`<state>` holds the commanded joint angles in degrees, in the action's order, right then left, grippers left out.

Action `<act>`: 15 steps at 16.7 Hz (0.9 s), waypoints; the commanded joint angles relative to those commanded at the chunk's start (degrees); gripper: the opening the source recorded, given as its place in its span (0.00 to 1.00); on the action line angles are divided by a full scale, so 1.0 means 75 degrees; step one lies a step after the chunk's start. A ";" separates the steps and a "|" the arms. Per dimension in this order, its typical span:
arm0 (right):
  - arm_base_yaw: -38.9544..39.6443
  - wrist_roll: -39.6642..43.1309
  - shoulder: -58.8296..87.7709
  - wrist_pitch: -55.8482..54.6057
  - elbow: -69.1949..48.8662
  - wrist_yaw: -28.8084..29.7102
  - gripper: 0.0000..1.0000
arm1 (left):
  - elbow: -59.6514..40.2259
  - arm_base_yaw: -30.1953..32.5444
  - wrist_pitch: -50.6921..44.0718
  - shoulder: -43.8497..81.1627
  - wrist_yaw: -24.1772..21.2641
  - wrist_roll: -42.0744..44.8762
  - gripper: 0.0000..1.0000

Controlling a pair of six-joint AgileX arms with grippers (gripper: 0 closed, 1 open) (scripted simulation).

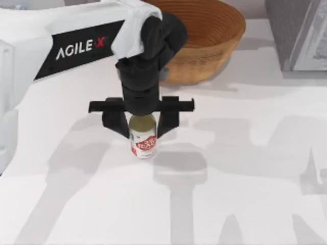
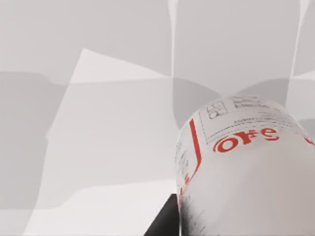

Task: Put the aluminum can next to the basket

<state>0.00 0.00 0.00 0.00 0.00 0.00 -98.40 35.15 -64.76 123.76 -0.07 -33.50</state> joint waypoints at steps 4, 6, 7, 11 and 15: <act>0.0000 0.0000 0.0000 0.0000 0.0000 0.0000 1.00 | 0.0000 0.0000 0.0000 0.0000 0.0000 0.0000 0.08; 0.0000 0.0000 0.0000 0.0000 0.0000 0.0000 1.00 | 0.0000 0.0000 0.0000 0.0000 0.0000 0.0000 0.23; 0.0000 0.0000 0.0000 0.0000 0.0000 0.0000 1.00 | 0.0000 0.0000 0.0000 0.0000 0.0000 0.0000 0.30; 0.0000 0.0000 0.0000 0.0000 0.0000 0.0000 1.00 | 0.0000 0.0000 0.0000 0.0000 0.0000 0.0000 0.60; 0.0000 0.0000 0.0000 0.0000 0.0000 0.0000 1.00 | 0.0000 0.0000 0.0000 0.0000 0.0000 0.0000 0.90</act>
<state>0.00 0.00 0.00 0.00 0.00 0.00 -98.40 35.15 -64.76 123.76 -0.07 -33.50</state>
